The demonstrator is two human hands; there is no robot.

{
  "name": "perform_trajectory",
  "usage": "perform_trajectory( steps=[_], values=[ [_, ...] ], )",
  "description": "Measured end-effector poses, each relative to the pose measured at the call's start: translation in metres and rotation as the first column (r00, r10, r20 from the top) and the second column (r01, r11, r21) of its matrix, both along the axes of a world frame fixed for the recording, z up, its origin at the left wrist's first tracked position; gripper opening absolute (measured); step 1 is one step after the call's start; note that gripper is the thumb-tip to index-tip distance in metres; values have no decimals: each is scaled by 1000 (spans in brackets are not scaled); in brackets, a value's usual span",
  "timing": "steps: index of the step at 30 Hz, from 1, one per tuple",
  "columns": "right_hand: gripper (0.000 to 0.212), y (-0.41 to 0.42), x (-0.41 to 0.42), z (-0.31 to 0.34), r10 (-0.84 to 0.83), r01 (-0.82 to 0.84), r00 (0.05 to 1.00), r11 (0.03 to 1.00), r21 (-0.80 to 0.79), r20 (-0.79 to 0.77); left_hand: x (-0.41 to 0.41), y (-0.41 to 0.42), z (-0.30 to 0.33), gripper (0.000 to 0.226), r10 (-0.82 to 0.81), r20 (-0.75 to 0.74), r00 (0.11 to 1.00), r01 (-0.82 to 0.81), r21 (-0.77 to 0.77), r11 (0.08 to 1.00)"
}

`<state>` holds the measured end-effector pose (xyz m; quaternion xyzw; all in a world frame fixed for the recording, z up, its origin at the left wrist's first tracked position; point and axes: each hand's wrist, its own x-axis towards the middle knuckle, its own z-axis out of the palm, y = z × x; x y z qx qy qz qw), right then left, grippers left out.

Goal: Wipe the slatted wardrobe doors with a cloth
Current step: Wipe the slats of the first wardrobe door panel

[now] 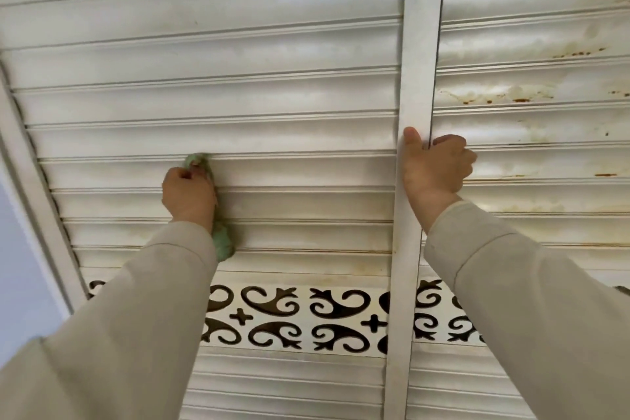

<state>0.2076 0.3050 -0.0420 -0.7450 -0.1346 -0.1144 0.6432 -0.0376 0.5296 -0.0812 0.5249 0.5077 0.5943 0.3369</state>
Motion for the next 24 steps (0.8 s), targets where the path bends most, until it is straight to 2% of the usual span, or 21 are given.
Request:
perform_trajectory(
  steps=[2,4,6,8,9,11,14,18,24],
  values=[
    [45,3,-15,0,-98,95,994,994,50,56,-9,1,0,56,-3,83,997,13,-128,992],
    [24,14,-32,-3,-61,41,982,993,115,181,-11,-2,-7,66,-130,120,984,157,-246,957],
    [18,29,-50,-7,53,-97,959,985,145,280,-3,-9,-7,63,-197,235,952,263,-294,919],
    [18,46,-69,-11,171,-216,926,971,103,335,8,-20,1,56,-168,512,842,382,-347,856],
    [18,56,-78,-12,228,-265,903,963,54,363,10,-27,6,49,-178,587,790,421,-307,854],
    [18,75,-99,-11,340,-353,849,934,-44,405,19,-28,4,40,-203,624,755,432,-239,870],
    [19,107,-129,-3,438,-427,765,894,-137,473,17,-16,-3,30,-221,605,765,385,-155,910],
    [20,151,-163,9,485,-445,672,868,-219,560,-15,39,8,22,-189,593,783,308,-107,945],
    [20,198,-197,11,477,-460,585,861,-216,656,-85,114,15,27,-134,613,779,244,-99,965]
  ],
)
